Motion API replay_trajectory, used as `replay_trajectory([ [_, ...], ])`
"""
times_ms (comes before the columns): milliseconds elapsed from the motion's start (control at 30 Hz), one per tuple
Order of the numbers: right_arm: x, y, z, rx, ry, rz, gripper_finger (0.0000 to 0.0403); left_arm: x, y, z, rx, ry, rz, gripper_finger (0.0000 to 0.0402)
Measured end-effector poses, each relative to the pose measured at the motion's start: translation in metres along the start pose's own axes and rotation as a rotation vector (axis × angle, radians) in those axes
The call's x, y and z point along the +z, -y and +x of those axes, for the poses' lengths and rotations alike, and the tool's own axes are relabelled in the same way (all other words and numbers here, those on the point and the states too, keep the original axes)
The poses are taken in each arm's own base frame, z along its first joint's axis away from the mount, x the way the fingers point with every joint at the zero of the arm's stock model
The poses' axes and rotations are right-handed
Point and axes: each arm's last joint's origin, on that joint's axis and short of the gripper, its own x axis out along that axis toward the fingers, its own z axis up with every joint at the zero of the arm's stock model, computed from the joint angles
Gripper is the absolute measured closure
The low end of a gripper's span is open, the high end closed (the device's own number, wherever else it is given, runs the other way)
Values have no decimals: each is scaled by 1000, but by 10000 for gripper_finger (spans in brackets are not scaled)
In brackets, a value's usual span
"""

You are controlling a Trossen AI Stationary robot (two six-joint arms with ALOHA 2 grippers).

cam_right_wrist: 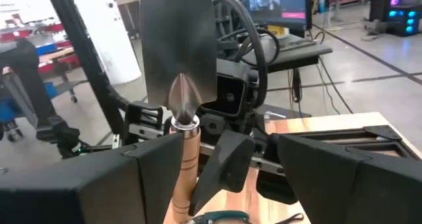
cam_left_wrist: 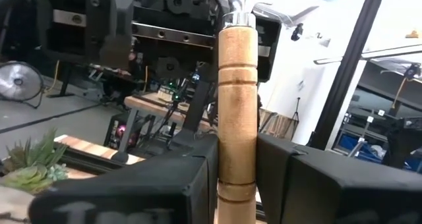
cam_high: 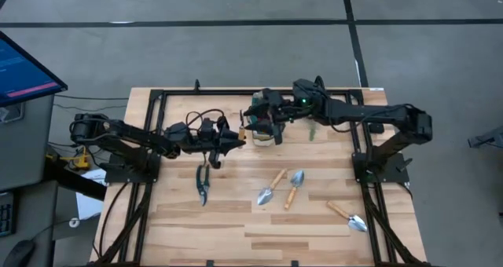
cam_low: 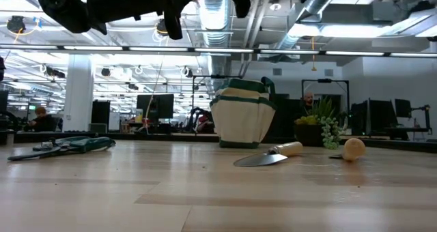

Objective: Pick & Place Garden tools in Gardening bag
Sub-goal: Put the brown trowel into the brown gardening bag

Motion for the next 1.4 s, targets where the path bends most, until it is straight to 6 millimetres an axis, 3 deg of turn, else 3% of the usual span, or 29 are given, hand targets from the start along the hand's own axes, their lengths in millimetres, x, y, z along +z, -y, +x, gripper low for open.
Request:
replay_trajectory([
  [600,9,-9,-3,112,35,-23,163,2,-2,0,-23,8,4,353],
  [933,-11,-5,20,117,12,12,163,3,-3,0,-31,8,24,353],
  [1067,-9,-8,22,129,50,-7,167,3,-3,0,-31,8,25,353],
  [1200,-8,-7,22,117,57,-9,199,3,-3,0,-31,8,25,353],
  [1400,-9,-3,22,115,62,-19,292,3,-3,0,-31,8,25,353],
])
